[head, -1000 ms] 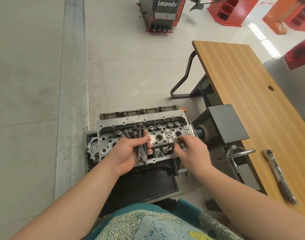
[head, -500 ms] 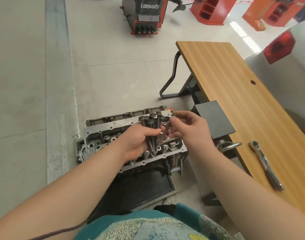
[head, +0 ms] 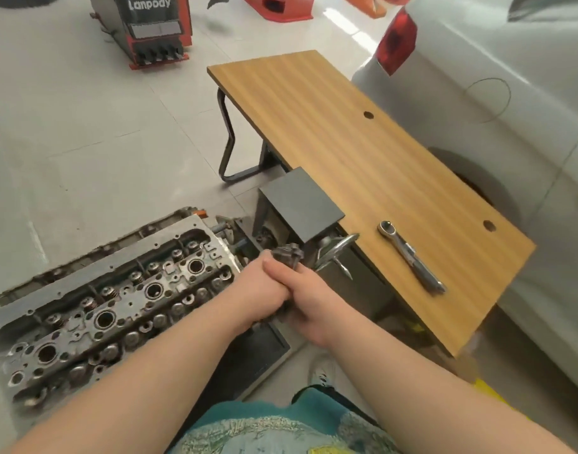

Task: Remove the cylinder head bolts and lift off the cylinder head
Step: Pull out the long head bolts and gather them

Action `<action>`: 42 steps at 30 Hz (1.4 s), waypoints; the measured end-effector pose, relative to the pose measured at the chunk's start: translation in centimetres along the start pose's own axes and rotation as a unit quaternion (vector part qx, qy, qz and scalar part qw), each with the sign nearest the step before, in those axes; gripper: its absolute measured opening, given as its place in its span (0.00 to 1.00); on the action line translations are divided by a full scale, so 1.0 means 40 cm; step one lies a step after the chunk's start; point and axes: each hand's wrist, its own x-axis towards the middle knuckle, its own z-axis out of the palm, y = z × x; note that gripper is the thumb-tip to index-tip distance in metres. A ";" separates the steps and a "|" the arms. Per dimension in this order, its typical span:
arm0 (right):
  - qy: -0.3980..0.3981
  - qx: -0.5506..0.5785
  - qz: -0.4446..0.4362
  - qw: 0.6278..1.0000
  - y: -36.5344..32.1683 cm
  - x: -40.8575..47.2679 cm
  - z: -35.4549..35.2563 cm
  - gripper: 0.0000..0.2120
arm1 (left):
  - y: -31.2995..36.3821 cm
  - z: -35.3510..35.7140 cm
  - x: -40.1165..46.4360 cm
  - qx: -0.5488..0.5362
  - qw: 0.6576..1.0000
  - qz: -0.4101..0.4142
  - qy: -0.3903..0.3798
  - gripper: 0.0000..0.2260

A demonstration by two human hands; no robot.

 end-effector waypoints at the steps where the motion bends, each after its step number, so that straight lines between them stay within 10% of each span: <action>1: 0.001 0.053 0.009 0.999 -0.005 0.003 -0.044 0.26 | 0.029 0.039 0.028 0.096 0.995 -0.006 0.004 0.10; 5: 0.030 0.236 0.034 0.971 -0.049 0.021 -0.242 0.28 | 0.158 0.216 0.144 0.309 0.948 0.017 -0.067 0.12; 11: 0.087 0.287 -0.001 0.954 -0.155 0.053 -0.582 0.13 | 0.317 0.492 0.284 0.350 0.929 0.041 -0.114 0.19; 17: 0.219 0.048 0.000 0.975 -0.260 0.140 -0.927 0.09 | 0.319 0.636 0.444 0.226 0.964 0.072 -0.122 0.24; 22: 0.322 -0.251 0.067 0.910 -0.292 0.275 -1.128 0.17 | 0.242 0.756 0.579 0.200 0.973 -0.031 -0.112 0.25; 26: 0.311 -0.444 0.025 0.840 -0.291 0.363 -1.180 0.19 | 0.211 0.856 0.645 -0.213 0.941 -0.259 -0.048 0.25; 29: 0.296 -0.546 0.017 0.784 -0.265 0.388 -1.191 0.22 | 0.199 0.894 0.682 -0.294 0.910 -0.293 -0.005 0.28; 42: 0.275 -0.624 -0.101 0.725 -0.191 0.370 -1.247 0.38 | 0.210 0.927 0.700 -0.347 0.884 -0.315 -0.007 0.18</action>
